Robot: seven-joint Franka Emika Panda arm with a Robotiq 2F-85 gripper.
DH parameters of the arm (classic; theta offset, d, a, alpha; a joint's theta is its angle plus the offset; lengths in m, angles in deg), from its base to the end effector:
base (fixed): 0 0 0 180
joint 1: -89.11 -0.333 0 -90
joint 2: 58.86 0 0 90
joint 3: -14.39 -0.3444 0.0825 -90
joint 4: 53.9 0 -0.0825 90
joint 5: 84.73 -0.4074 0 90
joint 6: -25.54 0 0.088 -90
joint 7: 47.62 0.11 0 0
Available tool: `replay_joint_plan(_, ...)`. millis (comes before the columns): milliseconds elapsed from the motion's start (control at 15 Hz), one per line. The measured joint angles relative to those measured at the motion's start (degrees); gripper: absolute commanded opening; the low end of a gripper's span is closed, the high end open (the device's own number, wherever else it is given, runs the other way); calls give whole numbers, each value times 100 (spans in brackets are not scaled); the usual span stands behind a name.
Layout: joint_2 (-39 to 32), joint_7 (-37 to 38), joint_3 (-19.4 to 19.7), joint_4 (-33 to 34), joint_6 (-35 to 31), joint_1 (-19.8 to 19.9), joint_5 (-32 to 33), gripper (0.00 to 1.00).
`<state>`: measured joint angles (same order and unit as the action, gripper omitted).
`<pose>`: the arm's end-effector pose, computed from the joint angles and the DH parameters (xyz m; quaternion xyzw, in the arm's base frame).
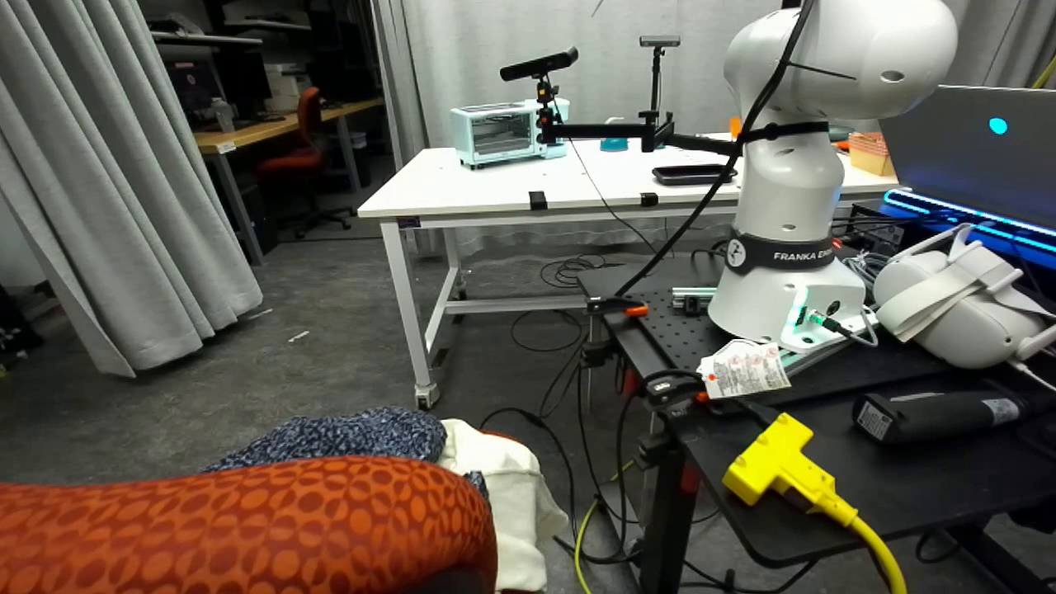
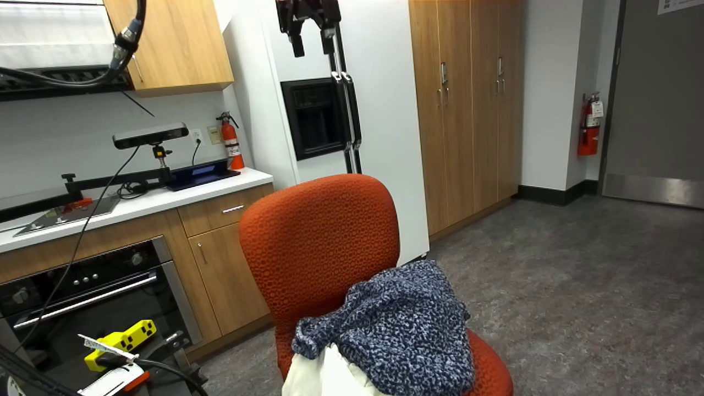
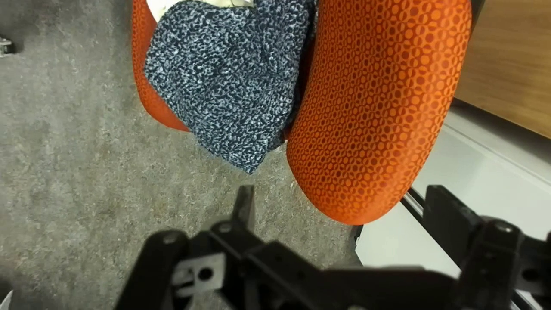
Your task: Pick up the two clothes from the chair support and put them no the sitting base of the chair.
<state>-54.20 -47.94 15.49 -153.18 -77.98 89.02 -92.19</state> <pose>0.5711 0.0007 0.6381 -0.9947 0.0163 -0.0782 0.0641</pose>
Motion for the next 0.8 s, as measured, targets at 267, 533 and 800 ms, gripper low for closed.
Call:
replay_joint_plan(267, -77, -269, -19, 149, -23, 0, 260, 100)
replay_joint_plan(533, -126, -547, -31, 212, -180, 0, 261, 100)
replay_joint_plan(800, -158, -698, -35, 226, -227, 0, 261, 100)
